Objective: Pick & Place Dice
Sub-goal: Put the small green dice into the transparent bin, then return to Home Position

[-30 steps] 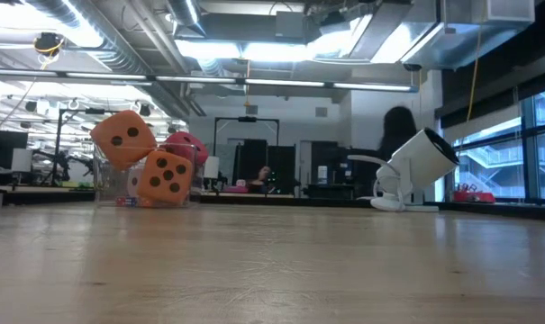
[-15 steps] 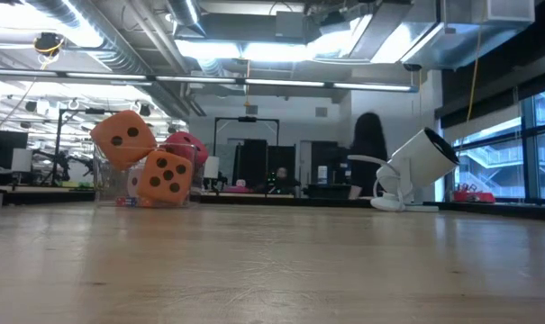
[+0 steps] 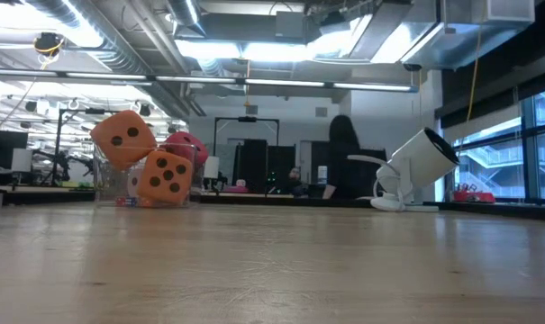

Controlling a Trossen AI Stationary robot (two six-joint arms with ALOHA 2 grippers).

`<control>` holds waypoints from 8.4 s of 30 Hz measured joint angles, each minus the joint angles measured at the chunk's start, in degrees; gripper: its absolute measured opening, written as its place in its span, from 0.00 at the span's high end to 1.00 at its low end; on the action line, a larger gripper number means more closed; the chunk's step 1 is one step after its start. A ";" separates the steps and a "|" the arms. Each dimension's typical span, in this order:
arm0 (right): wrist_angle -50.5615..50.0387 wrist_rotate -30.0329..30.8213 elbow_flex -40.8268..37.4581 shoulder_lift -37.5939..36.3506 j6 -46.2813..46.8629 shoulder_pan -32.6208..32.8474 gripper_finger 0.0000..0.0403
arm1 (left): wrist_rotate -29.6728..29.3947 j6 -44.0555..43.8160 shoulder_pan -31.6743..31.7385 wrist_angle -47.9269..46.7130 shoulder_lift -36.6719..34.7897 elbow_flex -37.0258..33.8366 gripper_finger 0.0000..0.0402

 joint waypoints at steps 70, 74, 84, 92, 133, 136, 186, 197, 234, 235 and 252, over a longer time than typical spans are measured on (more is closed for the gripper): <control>-20.38 3.68 -0.09 0.72 -8.59 2.71 0.61 | -11.46 -17.10 26.03 -50.16 -15.35 0.04 0.95; -20.37 3.77 -0.09 0.70 -9.64 3.70 0.62 | -6.15 -18.46 35.60 -54.77 -14.29 0.04 0.95; -20.37 3.75 -0.07 0.67 -9.79 5.49 0.63 | 2.87 -16.36 52.26 -62.16 -7.55 0.04 0.95; -20.37 3.78 -0.02 0.67 -8.63 6.49 0.63 | 2.72 -11.01 58.47 -69.16 -0.69 0.04 0.95; -18.99 7.23 0.00 0.65 -6.99 7.87 0.63 | 8.82 -5.00 60.26 -69.77 1.49 -6.25 0.95; -18.96 7.23 0.00 0.65 -6.99 7.87 0.63 | 8.82 -5.00 60.26 -69.78 1.49 -6.25 0.95; -18.38 6.75 0.00 0.65 -7.30 7.87 0.63 | 8.10 -1.05 60.30 -72.84 0.41 2.71 0.49; -23.93 8.73 0.00 -5.82 -14.70 5.93 0.63 | 27.29 -10.82 60.12 -74.13 -10.15 14.11 0.51; -67.43 6.70 -0.23 -21.56 -40.18 -23.94 0.63 | 4.09 -28.77 14.91 -30.53 -56.83 -37.03 0.58; -67.38 6.71 -0.72 -21.67 -40.22 -24.39 0.63 | 3.44 -28.71 14.49 -30.76 -57.20 -37.61 0.58; -42.96 -2.33 -23.94 -37.58 -33.97 -25.68 0.63 | -1.28 -31.75 12.92 -39.63 -72.15 -38.34 0.58</control>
